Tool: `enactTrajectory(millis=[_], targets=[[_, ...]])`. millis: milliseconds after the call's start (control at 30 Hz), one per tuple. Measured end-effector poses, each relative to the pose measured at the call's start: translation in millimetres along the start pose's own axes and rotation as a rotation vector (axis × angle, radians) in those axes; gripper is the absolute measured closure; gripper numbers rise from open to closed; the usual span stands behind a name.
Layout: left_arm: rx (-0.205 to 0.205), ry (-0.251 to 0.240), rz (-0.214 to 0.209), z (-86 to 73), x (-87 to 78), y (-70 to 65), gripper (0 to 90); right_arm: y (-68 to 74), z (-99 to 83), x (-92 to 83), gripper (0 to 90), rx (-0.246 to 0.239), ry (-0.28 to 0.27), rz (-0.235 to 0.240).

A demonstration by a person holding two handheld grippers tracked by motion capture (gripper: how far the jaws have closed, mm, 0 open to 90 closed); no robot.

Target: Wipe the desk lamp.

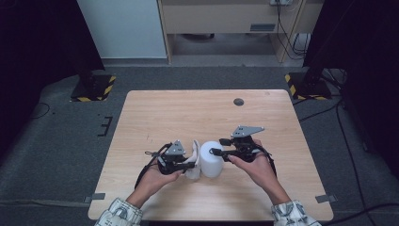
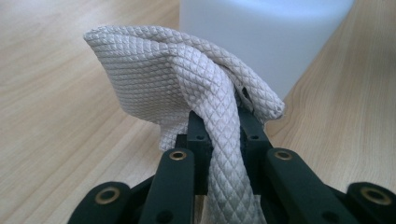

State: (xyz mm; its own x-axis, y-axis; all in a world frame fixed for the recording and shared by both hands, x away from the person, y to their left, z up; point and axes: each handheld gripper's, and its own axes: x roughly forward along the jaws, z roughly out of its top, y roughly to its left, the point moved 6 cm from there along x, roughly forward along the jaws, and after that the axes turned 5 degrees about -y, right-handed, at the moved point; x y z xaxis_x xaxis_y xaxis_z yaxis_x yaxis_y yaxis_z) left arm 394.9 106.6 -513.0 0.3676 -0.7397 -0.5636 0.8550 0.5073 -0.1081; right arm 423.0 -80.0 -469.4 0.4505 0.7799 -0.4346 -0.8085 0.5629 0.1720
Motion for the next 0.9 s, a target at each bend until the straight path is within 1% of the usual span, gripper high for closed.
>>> enactTrajectory(millis=[167, 233, 300, 333, 433, 467, 500, 533, 567, 633, 700, 833, 900], targets=[[0.004, -0.011, 0.004, 1.6, -3.8, 1.5, 78.2, 5.3, 5.3, -5.9, 26.3, -0.012, -0.038, -0.01], [0.005, -0.014, 0.006, 3.0, -5.0, 2.5, 78.2, 7.0, 5.8, -11.3, 21.2, -0.024, -0.043, -0.017], [0.006, -0.017, 0.007, 4.0, -5.7, 3.3, 78.2, 9.1, 4.1, -16.8, 18.5, -0.037, -0.043, -0.028], [0.009, -0.022, 0.013, 6.5, -7.3, 6.0, 78.2, 10.3, 1.5, -19.9, 16.3, -0.046, -0.042, -0.033], [0.001, -0.037, 0.019, 12.2, -7.8, 12.7, 78.2, 12.2, -6.1, -23.6, 14.5, -0.058, -0.032, -0.033], [-0.003, -0.043, 0.022, 14.7, -7.5, 15.4, 78.2, 12.5, -9.0, -23.6, 13.9, -0.061, -0.027, -0.032], [-0.003, -0.043, 0.022, 14.7, -7.5, 15.4, 78.1, 12.5, -9.0, -23.6, 13.9, -0.061, -0.027, -0.032], [-0.004, -0.048, 0.018, 19.6, -6.2, 20.2, 78.2, 12.8, -15.0, -21.3, 13.6, -0.062, -0.013, -0.033], [-0.001, -0.046, 0.015, 21.5, -4.7, 22.0, 78.1, 13.1, -16.7, -20.0, 13.6, -0.064, -0.006, -0.032], [0.001, -0.038, 0.014, 24.3, -1.3, 25.9, 78.0, 13.6, -19.9, -16.3, 13.3, -0.07, 0.01, -0.035], [0.007, -0.027, 0.014, 25.4, 2.6, 29.4, 78.0, 16.4, -23.0, -11.8, 13.4, -0.076, 0.024, -0.024], [0.011, 0.005, 0.009, 22.8, 12.7, 33.4, 78.0, 19.6, -28.0, -5.1, 13.4, -0.088, 0.045, -0.021], [0.03, 0.034, 0.006, 19.2, 18.1, 32.9, 78.0, 19.9, -30.6, -2.4, 13.5, -0.092, 0.058, -0.022]])
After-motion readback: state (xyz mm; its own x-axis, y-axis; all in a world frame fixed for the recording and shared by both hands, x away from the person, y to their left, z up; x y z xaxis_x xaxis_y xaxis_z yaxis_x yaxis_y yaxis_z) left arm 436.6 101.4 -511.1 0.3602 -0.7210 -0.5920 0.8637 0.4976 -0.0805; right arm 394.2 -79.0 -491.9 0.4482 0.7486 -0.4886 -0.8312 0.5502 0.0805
